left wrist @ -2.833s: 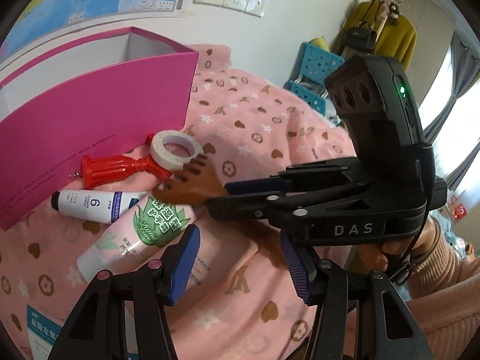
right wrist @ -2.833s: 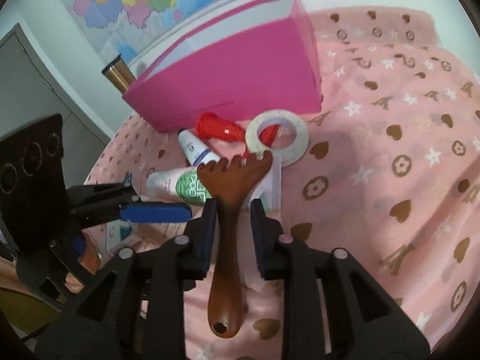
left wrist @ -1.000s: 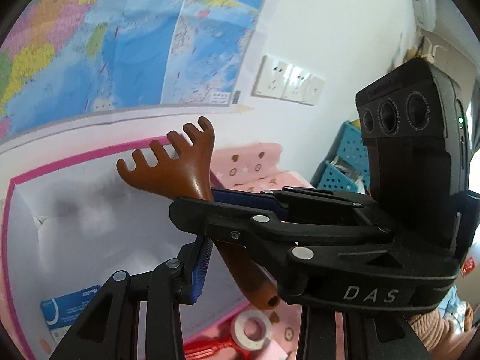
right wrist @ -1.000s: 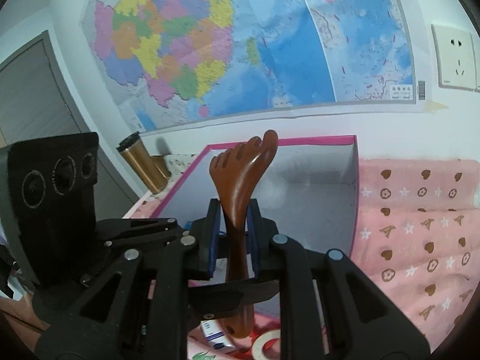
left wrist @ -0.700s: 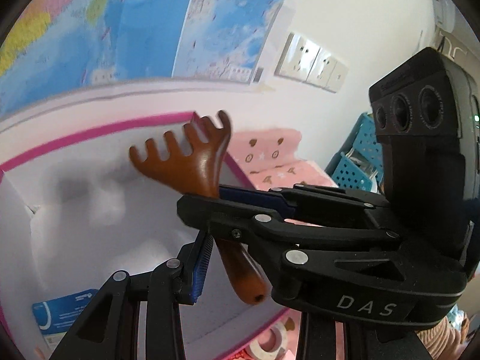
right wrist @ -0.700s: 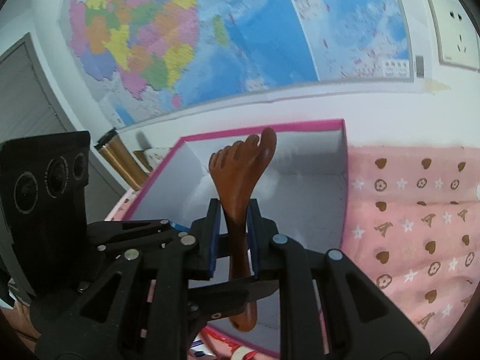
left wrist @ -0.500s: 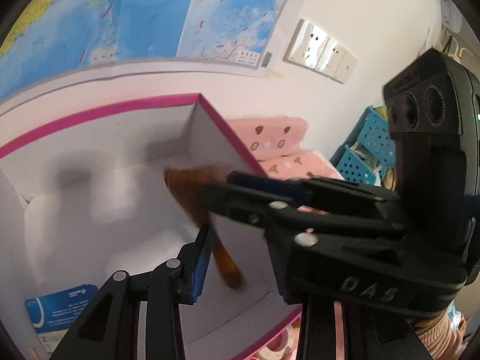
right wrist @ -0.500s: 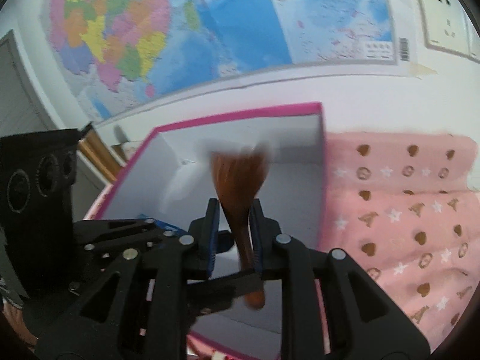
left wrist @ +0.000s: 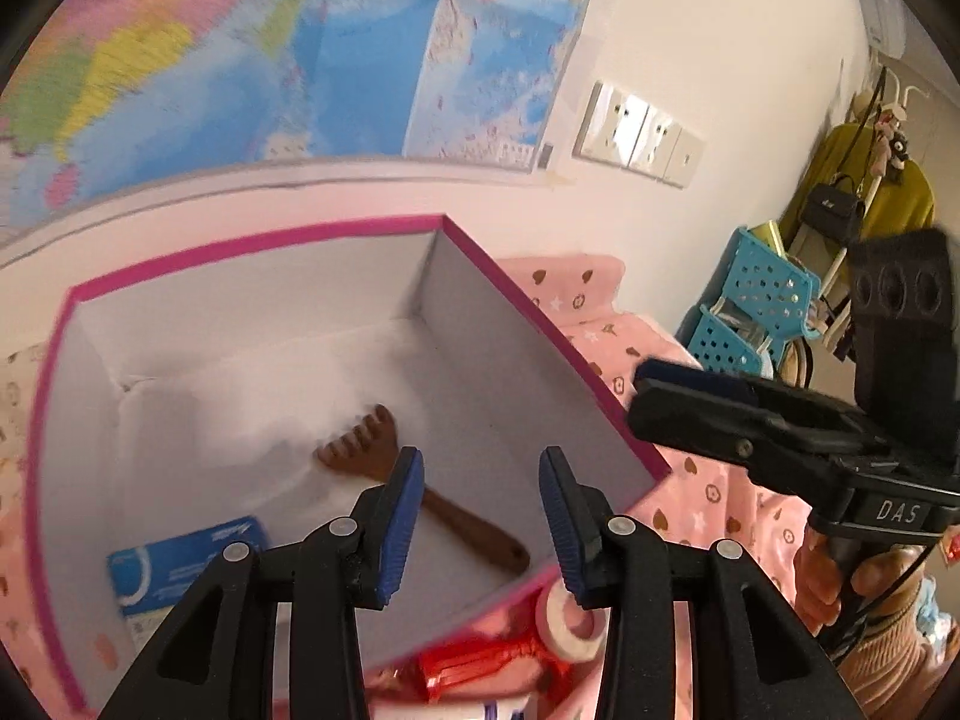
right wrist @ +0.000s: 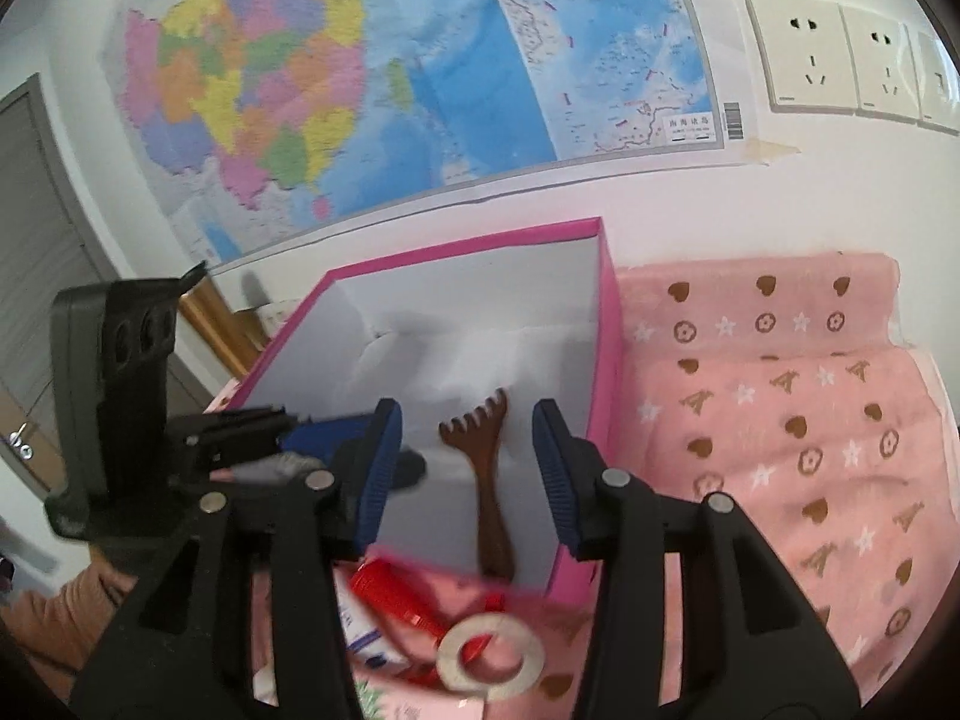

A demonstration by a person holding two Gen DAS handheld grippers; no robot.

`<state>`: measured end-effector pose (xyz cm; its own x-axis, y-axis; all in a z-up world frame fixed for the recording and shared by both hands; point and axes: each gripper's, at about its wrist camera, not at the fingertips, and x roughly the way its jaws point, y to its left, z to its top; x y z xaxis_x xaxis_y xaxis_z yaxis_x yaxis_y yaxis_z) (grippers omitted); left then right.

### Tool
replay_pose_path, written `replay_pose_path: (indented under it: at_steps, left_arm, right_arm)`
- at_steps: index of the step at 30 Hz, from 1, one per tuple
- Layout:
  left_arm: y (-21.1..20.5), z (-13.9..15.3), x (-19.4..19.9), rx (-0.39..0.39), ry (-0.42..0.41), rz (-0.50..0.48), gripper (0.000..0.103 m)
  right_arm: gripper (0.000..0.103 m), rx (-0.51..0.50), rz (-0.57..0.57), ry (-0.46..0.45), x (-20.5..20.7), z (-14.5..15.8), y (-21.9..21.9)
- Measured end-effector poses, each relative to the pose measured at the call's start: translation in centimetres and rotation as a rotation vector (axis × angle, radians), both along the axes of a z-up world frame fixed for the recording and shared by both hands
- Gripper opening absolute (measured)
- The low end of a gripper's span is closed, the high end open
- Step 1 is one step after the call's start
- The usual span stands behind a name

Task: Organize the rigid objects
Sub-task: 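Lower the right gripper to the white tape roll and grasp its rim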

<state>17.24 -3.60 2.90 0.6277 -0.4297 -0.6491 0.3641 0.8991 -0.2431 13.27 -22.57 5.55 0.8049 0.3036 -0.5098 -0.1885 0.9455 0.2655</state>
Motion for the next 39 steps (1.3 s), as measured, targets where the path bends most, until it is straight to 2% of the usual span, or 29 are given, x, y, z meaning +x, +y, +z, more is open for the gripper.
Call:
replay_pose_path:
  at_steps: [5,11,20,30,39]
  left_arm:
    - [1.4,1.2,-3.6,-0.019,-0.072,0.005,0.047]
    - [2.1,0.2,-6.2,-0.012,-0.066,0.007,0.047]
    - [-0.3,-4.6,-7.9,0.005,0.068,-0.06,0.047]
    - [-2.3,-7.1,-7.1,0.008,0.147,-0.079,0.047]
    - [-4.1,-7.7,-6.5,0.02,0.173,-0.091,0.044]
  right_arm:
    - [0.05,0.032,0.038,0.005,-3.1,-1.1,0.3]
    - [0.05,0.017,0.023,0.076,-5.1,-4.3,0.6]
    - [0.05,0.002,-0.04,0.213,-5.2,-9.5,-0.4]
    - [0.05,-0.025,-0.058,0.238,-4.3,-11.0,-0.7]
    - [0.05,-0.068,-0.044,0.246,-3.3,-11.6,-0.3]
